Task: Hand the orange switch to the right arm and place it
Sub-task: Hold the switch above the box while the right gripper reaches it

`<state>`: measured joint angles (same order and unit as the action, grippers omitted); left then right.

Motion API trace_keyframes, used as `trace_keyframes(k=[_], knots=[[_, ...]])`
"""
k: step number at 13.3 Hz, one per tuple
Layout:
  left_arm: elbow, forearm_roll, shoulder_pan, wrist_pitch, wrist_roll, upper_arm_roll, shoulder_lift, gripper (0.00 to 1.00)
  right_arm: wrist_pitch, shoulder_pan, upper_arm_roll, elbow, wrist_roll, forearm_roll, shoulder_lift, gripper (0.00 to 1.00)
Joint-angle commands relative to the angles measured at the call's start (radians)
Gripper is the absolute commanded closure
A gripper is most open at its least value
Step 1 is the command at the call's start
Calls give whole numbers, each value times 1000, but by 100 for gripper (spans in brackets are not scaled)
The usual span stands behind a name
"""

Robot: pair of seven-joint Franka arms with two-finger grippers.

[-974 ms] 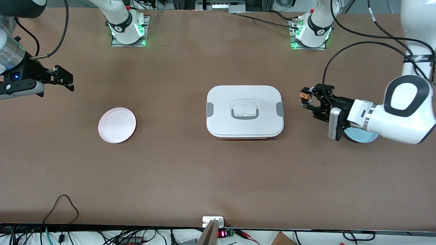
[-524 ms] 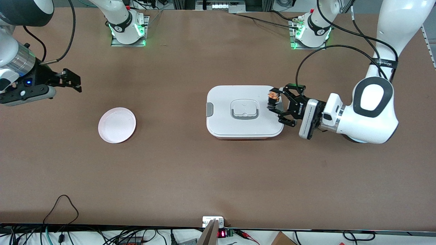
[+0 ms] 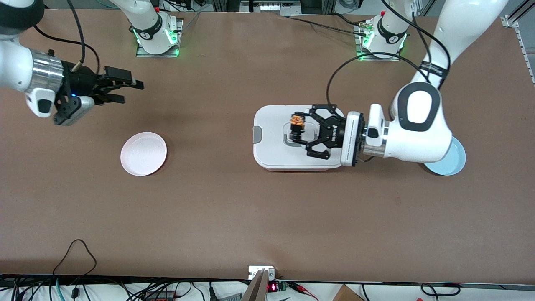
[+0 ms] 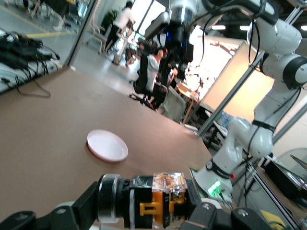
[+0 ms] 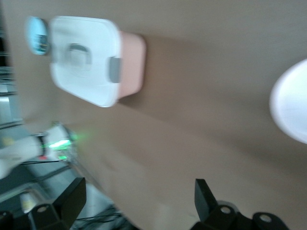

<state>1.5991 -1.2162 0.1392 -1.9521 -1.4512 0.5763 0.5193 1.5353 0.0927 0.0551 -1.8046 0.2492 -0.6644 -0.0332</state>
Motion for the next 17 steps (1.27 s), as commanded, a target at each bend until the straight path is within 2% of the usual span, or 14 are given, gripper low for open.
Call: trace_keyframes(k=[1,4,6,11,14,17], knots=[[28,-133,-24,-80,-113,4,-12,96,54,-4,-4,-142,77,-205,26,0],[32,-231,-65,-140,-199,4,-10,97,60,18,-12,-203,160,-471,-19,0],[44,-269,-70,-152,-230,4,-8,97,95,65,-14,-210,163,-594,-51,0],[44,-269,-76,-153,-232,4,1,97,270,244,-14,-202,148,-887,-129,0],[45,-270,-78,-153,-232,4,1,97,388,347,-14,-187,148,-1053,-177,0],[45,-281,-78,-153,-229,4,1,97,448,397,-15,-167,147,-1107,-198,0]])
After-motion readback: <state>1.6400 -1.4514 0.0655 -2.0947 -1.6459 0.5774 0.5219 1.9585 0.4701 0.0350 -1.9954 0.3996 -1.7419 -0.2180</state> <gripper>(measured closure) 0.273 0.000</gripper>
